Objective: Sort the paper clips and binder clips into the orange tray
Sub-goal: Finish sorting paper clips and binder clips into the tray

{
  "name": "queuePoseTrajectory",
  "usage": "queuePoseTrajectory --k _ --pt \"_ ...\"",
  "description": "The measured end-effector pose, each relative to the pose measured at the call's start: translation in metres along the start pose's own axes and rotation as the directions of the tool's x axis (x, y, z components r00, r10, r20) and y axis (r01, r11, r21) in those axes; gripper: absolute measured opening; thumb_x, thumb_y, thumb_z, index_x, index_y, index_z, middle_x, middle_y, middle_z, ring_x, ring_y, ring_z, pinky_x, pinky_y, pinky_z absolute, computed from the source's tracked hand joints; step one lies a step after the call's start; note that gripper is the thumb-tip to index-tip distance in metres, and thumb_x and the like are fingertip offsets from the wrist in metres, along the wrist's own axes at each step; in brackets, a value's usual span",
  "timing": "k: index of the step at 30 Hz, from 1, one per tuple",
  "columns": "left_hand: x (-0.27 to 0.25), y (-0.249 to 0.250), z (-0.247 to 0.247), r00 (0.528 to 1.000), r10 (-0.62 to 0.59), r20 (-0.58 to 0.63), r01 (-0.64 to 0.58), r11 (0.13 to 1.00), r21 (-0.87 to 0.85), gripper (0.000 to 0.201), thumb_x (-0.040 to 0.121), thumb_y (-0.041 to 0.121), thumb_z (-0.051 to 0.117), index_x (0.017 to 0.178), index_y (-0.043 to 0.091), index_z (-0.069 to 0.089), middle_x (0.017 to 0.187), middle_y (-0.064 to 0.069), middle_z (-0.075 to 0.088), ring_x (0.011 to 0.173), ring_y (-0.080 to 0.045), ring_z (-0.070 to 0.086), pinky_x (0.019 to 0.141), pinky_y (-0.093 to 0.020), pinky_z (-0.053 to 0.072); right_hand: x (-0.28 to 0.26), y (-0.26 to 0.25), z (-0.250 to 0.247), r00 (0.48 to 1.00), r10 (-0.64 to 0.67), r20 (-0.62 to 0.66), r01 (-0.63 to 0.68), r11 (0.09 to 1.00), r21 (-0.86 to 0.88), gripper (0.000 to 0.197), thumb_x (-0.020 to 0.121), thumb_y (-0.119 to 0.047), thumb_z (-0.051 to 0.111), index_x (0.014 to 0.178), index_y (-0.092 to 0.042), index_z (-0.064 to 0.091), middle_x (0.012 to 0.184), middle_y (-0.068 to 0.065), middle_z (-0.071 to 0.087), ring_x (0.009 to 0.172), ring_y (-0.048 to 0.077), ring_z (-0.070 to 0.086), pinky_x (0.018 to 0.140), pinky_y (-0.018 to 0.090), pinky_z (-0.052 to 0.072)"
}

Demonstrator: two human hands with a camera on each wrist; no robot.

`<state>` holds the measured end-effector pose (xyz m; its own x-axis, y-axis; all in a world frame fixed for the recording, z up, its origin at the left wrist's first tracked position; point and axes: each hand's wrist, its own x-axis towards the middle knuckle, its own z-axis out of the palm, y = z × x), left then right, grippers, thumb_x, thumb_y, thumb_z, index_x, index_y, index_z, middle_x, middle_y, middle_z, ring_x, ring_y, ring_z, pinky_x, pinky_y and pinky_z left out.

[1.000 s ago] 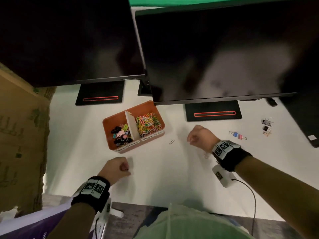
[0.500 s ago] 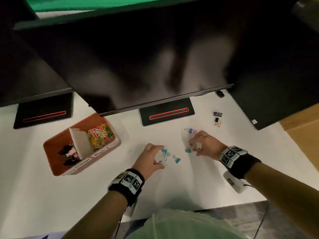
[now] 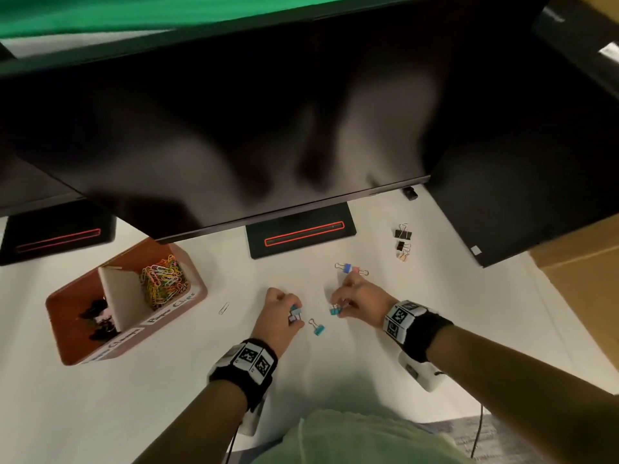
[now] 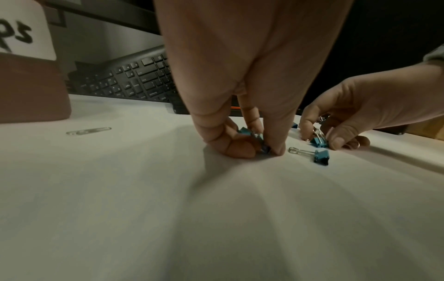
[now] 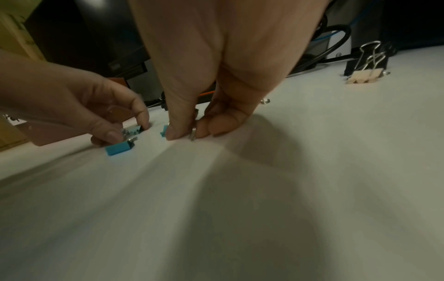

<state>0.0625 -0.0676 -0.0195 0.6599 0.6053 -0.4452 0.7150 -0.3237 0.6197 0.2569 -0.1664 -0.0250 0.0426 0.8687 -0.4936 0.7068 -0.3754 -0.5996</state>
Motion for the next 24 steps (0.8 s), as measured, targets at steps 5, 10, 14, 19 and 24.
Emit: queuePoseTrajectory --k 5,10,14,19,24 --pt "0.003 0.002 -0.002 1.000 0.006 0.020 -0.007 0.999 0.047 0.021 0.079 0.005 0.065 0.093 0.014 0.053 0.102 -0.001 0.036 0.076 -0.014 0.049 0.080 -0.018 0.043 0.006 -0.004 -0.007 0.997 -0.022 0.076 0.028 0.997 -0.078 0.032 0.084 -0.018 0.068 0.114 -0.013 0.059 0.117 0.011 0.046 0.096 0.027 0.059 0.093 0.032 0.049" --pt "0.004 -0.005 -0.002 0.999 0.052 -0.002 -0.052 0.992 0.112 0.010 0.082 0.003 0.057 0.084 0.012 0.055 0.090 -0.001 0.046 0.078 -0.018 0.050 0.071 -0.022 0.042 0.009 -0.008 -0.012 0.992 -0.031 0.119 0.049 0.987 -0.153 0.032 0.085 -0.020 0.066 0.114 -0.010 0.056 0.119 0.010 0.045 0.096 0.027 0.058 0.088 0.032 0.049" --pt "0.001 -0.012 -0.005 0.998 0.058 -0.032 -0.057 0.997 0.044 0.007 0.081 0.007 0.064 0.080 0.013 0.060 0.083 0.000 0.052 0.069 -0.012 0.050 0.064 -0.012 0.039 0.009 -0.012 -0.006 0.991 -0.060 0.122 0.078 0.987 -0.142 0.029 0.087 -0.017 0.062 0.114 -0.009 0.056 0.120 0.009 0.050 0.098 0.026 0.058 0.087 0.028 0.047" --pt "-0.005 -0.017 -0.017 0.999 0.027 -0.037 -0.031 0.995 -0.092 0.014 0.079 0.007 0.068 0.073 0.016 0.059 0.070 0.007 0.054 0.052 -0.007 0.050 0.053 -0.008 0.041 0.014 -0.022 0.006 0.990 -0.080 0.119 0.099 0.983 -0.155 0.029 0.090 -0.013 0.055 0.119 -0.010 0.055 0.119 0.012 0.050 0.100 0.030 0.058 0.080 0.024 0.039" --pt "-0.019 -0.025 -0.044 0.997 0.005 -0.083 -0.021 0.981 -0.193 0.009 0.079 0.011 0.069 0.074 0.016 0.064 0.058 0.008 0.055 0.048 -0.005 0.052 0.056 -0.016 0.046 0.020 -0.040 0.015 0.989 -0.112 0.092 0.124 0.984 -0.132 0.025 0.091 -0.010 0.052 0.114 -0.008 0.060 0.113 0.015 0.051 0.094 0.033 0.058 0.078 0.027 0.042"
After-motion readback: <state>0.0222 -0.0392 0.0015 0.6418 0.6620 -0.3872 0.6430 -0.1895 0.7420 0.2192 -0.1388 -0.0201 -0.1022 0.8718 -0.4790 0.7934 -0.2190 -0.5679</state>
